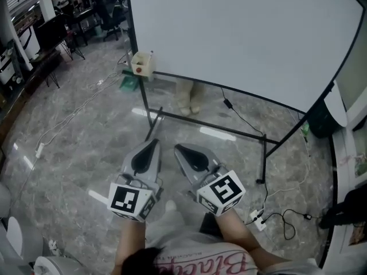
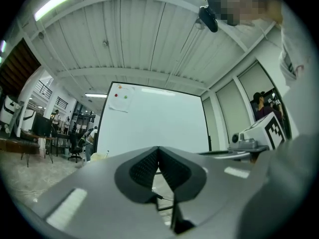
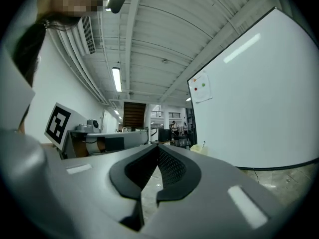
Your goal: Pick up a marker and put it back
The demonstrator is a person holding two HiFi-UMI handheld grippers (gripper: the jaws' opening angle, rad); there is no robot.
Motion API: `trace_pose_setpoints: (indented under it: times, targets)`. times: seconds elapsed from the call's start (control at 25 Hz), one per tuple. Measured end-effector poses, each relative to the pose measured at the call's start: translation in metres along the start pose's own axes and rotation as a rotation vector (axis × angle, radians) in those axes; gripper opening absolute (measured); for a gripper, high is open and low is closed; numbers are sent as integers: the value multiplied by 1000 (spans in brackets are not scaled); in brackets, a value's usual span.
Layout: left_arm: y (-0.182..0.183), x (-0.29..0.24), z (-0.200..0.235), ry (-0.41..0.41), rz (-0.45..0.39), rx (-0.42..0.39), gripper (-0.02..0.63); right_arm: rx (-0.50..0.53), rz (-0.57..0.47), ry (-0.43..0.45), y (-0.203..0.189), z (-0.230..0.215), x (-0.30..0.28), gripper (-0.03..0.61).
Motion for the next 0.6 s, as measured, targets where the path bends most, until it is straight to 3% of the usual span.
trace_pose_setpoints:
  times: [0.24,0.6]
  targets:
    - [-9,-48,47,-19,10,5,0,45,10,5,5,-26,-59,2]
    - [-36,-79,92,1,38,53,0,12,34,-23,-9,-62,-104,2]
Point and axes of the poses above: the fingertips, and each gripper's own axes: x backward along the fingers, z to its left, y out of its top, the point moved 3 cm from there along x, backward along the fingers, and after that the axes turned 5 degrees about -x, right-handed, at the moved point
